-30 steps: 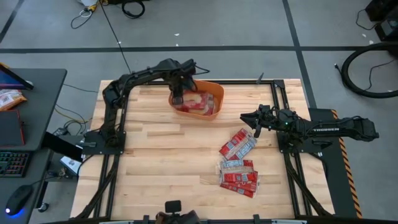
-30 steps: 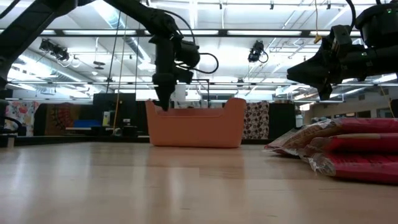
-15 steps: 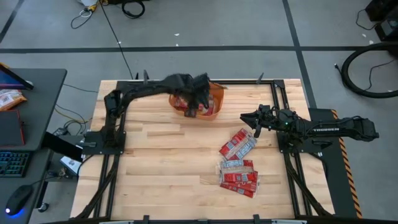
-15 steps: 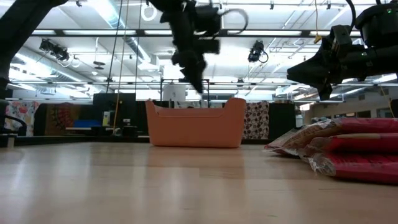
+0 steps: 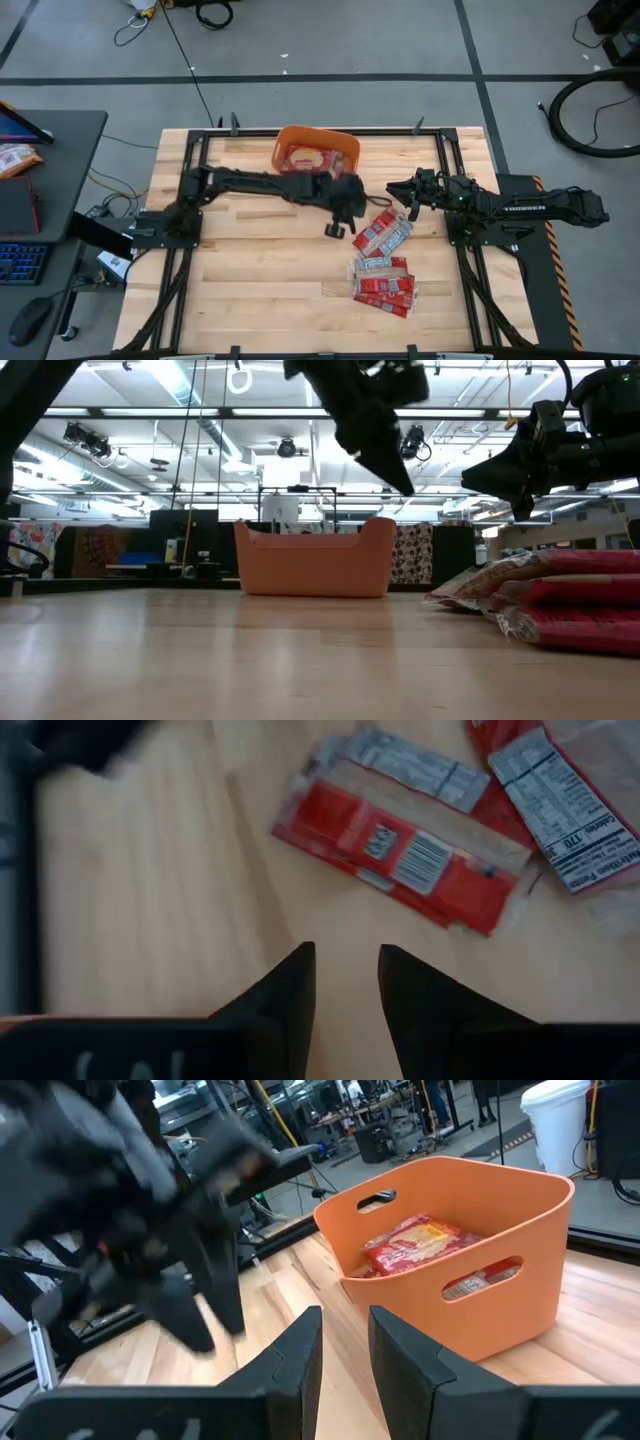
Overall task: Sort popcorn bags into baskets
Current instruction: Put the red popcorn bag into the orange bin
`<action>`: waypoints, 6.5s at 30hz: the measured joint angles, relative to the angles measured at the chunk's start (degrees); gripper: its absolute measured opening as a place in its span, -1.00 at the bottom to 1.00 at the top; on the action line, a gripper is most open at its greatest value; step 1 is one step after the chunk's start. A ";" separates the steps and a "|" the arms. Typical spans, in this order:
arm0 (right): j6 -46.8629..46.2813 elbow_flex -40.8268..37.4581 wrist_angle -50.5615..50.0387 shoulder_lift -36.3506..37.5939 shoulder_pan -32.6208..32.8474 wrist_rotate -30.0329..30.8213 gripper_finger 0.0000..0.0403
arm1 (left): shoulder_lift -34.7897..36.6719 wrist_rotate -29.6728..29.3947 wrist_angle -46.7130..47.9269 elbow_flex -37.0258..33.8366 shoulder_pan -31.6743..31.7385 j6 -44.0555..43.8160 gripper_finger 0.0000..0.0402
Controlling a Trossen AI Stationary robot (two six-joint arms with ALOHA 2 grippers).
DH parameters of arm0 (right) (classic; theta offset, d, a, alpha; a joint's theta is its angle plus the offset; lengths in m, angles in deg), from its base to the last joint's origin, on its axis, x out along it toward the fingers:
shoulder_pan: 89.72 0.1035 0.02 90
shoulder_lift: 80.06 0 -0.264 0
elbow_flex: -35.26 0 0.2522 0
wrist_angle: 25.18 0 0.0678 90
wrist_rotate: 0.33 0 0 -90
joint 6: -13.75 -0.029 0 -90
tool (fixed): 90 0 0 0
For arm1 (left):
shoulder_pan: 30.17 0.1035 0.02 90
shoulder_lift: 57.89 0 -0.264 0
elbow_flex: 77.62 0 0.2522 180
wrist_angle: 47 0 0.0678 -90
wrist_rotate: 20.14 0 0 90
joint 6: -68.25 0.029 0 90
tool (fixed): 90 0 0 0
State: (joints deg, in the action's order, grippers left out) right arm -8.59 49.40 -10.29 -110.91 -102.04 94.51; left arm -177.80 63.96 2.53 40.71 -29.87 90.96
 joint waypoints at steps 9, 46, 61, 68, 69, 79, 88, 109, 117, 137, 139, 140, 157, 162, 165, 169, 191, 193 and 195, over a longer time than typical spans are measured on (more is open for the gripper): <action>-0.01 0.00 0.00 0.00 0.00 0.00 -0.55 | -7.83 -4.27 -7.68 -0.09 -3.49 -16.17 -0.41; 0.01 0.00 -0.04 0.00 0.00 0.00 -0.55 | -15.66 17.87 -11.18 0.00 -1.95 -35.70 -0.02; 0.01 0.00 -0.03 0.00 0.01 0.00 -0.55 | -15.25 17.30 -8.04 0.70 -1.73 -29.06 -0.95; 0.01 0.00 0.01 0.00 0.01 0.00 -0.55 | -11.64 16.84 -2.96 1.29 -0.66 -26.43 -0.98; 0.00 0.00 0.09 0.00 0.00 0.00 -0.55 | -10.85 16.21 -1.73 1.29 -0.68 -25.86 -0.98; -0.01 0.00 -0.04 0.00 0.01 0.00 -0.55 | -7.82 20.47 2.09 -1.22 -2.00 -27.42 -0.82; -0.01 0.00 -0.04 0.00 0.01 0.00 -0.55 | -8.21 20.98 -12.04 -10.84 -1.44 -32.83 -0.40; 0.01 0.00 -0.03 0.00 0.00 0.00 -0.55 | -8.41 23.33 -24.36 -14.91 -2.53 -40.24 -0.14; 0.00 0.00 0.01 0.01 0.00 0.00 -0.55 | -10.46 21.14 -26.67 -14.70 -2.29 -43.59 -0.14; -0.01 0.00 0.00 0.02 0.01 0.00 -0.55 | -11.18 21.15 -29.16 -14.84 -2.90 -41.10 -0.82; -0.01 0.00 -0.02 0.02 -0.01 0.00 -0.55 | -11.11 21.59 -28.84 -14.86 -2.60 -40.01 -0.94; 0.00 0.00 0.00 0.02 -0.01 0.00 -0.55 | -10.81 21.67 -28.37 -14.84 -2.37 -39.72 -0.95; -0.01 0.00 0.00 0.02 0.01 0.00 -0.55 | 2.50 12.28 -10.57 -14.51 1.56 -21.52 -0.99; 0.00 0.00 -0.01 0.00 0.01 0.00 -0.55 | 7.28 9.99 -3.17 -14.51 1.31 -20.31 -0.99; -0.01 0.00 0.00 0.00 -0.01 0.00 -0.55 | 10.05 8.71 0.48 -14.49 1.25 -20.49 -0.99; 0.00 0.00 0.02 0.01 -0.01 0.01 -0.55 | 13.28 6.11 4.29 -14.47 0.92 -20.77 -1.00; -0.01 0.00 0.00 0.00 -0.01 0.00 -0.55 | 26.63 0.29 8.57 -14.49 0.96 -26.26 -1.00; -0.01 0.00 0.00 0.00 0.01 0.00 -0.55 | 27.50 -0.80 9.01 -14.49 1.24 -26.24 -1.00; -0.01 0.00 0.00 0.00 -0.01 0.00 -0.55 | 28.41 -2.16 9.97 -14.49 1.73 -26.05 -1.00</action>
State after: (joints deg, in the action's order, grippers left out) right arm -8.60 49.40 -10.29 -110.91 -102.05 94.51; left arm -149.38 61.80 12.50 26.22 -28.14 64.91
